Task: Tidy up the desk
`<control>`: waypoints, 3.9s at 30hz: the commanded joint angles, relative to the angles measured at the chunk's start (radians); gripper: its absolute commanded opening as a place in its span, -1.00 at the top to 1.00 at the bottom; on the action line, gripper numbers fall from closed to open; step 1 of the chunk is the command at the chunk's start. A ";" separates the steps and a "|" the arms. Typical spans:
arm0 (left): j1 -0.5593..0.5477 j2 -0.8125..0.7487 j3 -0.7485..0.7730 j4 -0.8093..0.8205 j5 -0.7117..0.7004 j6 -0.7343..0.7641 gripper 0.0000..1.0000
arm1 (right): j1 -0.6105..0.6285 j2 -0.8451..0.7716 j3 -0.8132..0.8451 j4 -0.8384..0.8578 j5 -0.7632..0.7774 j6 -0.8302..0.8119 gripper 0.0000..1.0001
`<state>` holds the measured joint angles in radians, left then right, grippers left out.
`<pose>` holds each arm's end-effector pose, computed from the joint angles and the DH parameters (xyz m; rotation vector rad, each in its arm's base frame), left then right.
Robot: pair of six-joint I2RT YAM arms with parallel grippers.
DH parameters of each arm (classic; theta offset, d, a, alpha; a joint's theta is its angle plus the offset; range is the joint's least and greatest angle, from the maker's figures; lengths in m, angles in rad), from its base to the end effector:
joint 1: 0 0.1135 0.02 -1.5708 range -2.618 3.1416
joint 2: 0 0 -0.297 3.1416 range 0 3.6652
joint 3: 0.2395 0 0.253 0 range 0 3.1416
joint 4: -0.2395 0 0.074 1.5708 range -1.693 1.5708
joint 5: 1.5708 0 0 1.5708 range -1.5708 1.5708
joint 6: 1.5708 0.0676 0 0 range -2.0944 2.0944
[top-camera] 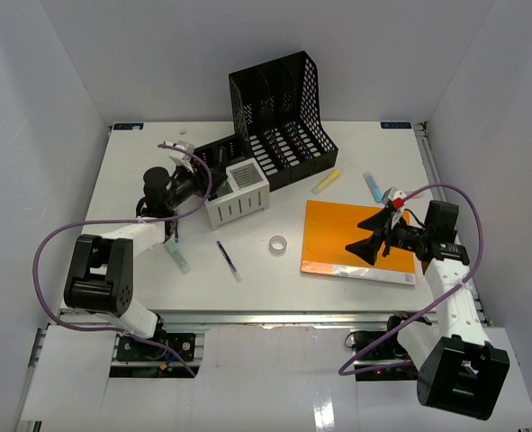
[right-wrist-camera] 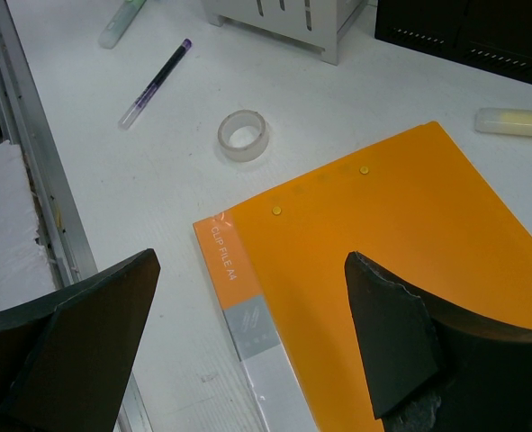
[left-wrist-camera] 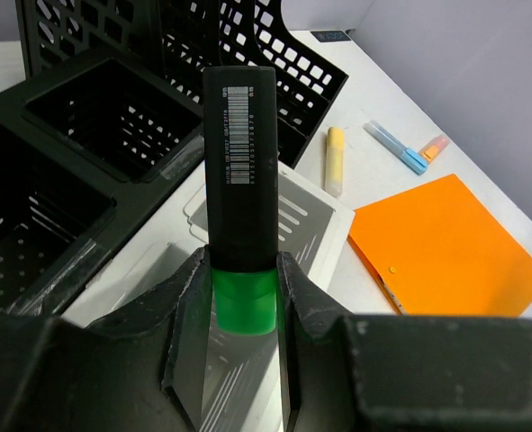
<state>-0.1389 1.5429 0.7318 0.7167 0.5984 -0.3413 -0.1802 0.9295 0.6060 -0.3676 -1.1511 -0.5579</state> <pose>0.3451 -0.0867 0.2613 0.2953 1.6956 -0.8550 0.1809 0.0298 0.2655 -0.8909 1.6899 0.7955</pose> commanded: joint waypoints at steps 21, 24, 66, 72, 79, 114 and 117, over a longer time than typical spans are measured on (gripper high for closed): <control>-0.036 -0.031 0.019 -0.124 -0.097 0.133 -0.09 | -0.003 -0.007 0.018 -0.008 0.001 -0.013 -0.80; -0.036 -0.043 0.014 -0.134 -0.100 0.136 -0.25 | -0.003 -0.007 0.018 -0.008 0.001 -0.014 -0.80; -0.031 -1.090 -0.269 -0.711 -0.536 0.266 -0.96 | 0.163 1.268 1.137 -0.163 1.095 0.295 -0.97; -0.031 -1.087 -0.269 -0.709 -0.532 0.263 -0.96 | 0.163 1.297 1.134 -0.162 1.109 0.287 -0.32; -0.031 -1.080 -0.268 -0.711 -0.528 0.260 -0.96 | 0.163 1.308 1.132 -0.160 1.089 0.276 0.17; -0.031 -1.008 -0.241 -0.783 -0.583 0.254 -0.96 | 0.827 0.850 0.979 0.516 0.893 0.462 0.85; -0.031 -1.007 -0.246 -0.790 -0.625 0.255 -0.96 | 0.843 0.940 1.056 0.553 0.930 0.520 0.85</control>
<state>-0.1722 0.5343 0.4694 -0.0516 0.0247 -0.0879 0.6472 1.7718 1.5450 0.0928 -0.3133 -0.1656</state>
